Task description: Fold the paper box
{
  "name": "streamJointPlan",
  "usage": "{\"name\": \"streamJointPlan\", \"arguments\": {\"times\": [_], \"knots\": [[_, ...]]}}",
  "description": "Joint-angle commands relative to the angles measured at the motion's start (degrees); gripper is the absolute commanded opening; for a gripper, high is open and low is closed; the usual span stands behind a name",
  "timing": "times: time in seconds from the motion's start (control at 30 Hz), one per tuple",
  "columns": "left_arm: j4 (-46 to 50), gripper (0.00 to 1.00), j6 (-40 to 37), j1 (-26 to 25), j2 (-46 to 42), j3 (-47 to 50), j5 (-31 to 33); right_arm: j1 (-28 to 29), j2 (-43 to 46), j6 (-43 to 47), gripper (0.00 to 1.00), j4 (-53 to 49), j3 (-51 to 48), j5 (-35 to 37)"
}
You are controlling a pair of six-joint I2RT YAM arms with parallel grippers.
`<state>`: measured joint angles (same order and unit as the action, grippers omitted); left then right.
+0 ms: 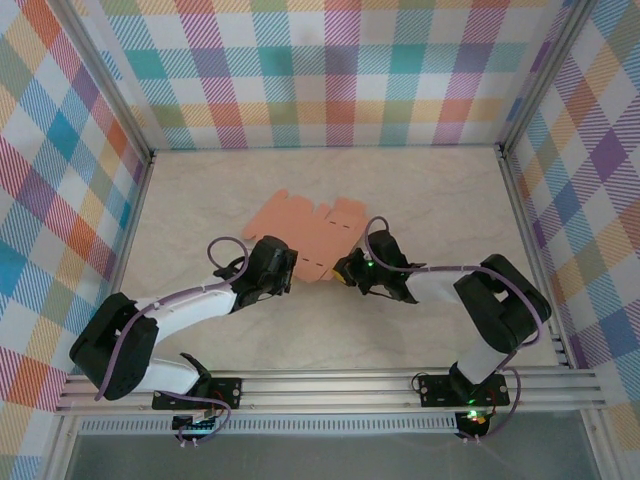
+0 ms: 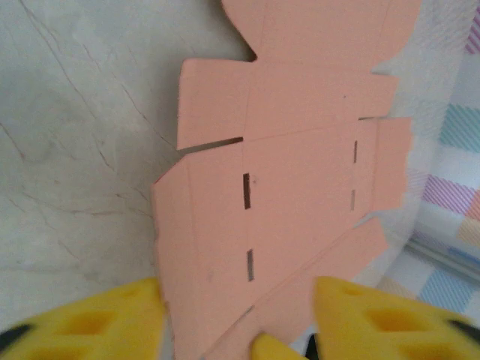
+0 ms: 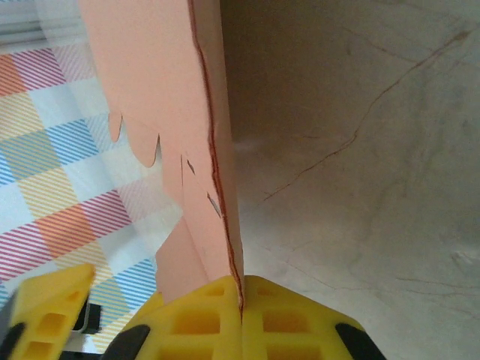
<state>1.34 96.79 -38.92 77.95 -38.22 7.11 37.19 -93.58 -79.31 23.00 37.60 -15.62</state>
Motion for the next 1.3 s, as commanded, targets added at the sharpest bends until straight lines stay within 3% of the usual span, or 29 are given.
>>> {"name": "streamJointPlan", "arguments": {"times": [0.0, 0.07, 0.23, 0.47, 0.6, 0.8, 0.9, 1.07, 1.27], "knots": [[6.58, 0.78, -2.38, 0.39, -1.80, -0.85, 2.01, -0.94, 2.87, 4.75, 0.01, -6.83, 2.42, 0.76], [10.62, 1.00, -9.64, 1.84, -2.76, -1.72, 4.48, -2.72, 3.84, 7.39, 0.01, -10.88, 2.69, 0.67], [20.82, 1.00, -31.40, 8.42, -2.57, -6.54, 3.66, -9.86, 4.85, 19.05, 0.00, -24.11, 5.91, -4.46], [30.82, 1.00, -54.83, 11.25, -0.71, -18.42, 5.91, -17.97, -0.24, 49.20, 0.00, -50.68, 18.69, -12.26], [31.13, 1.00, -60.24, 12.62, -0.45, -20.52, 3.48, -19.00, -4.45, 67.16, 0.06, -61.02, 25.15, -22.93], [32.98, 1.00, -65.22, 13.60, 0.30, -21.55, 2.29, -19.00, -10.18, 82.53, 0.01, -72.70, 35.34, -26.03], [33.29, 1.00, -66.66, 13.61, 0.66, -21.75, 1.42, -18.53, -14.24, 89.45, 0.00, -78.68, 41.03, -24.56], [34.19, 1.00, -69.49, 13.62, 2.39, -23.06, 1.27, -17.90, -21.82, 96.15, 0.00, -86.68, 48.10, -15.90], [31.68, 1.00, -71.02, 13.60, 5.82, -23.89, -2.26, -18.02, -24.15, 101.88, 0.00, -88.86, 52.75, -10.60]]}}
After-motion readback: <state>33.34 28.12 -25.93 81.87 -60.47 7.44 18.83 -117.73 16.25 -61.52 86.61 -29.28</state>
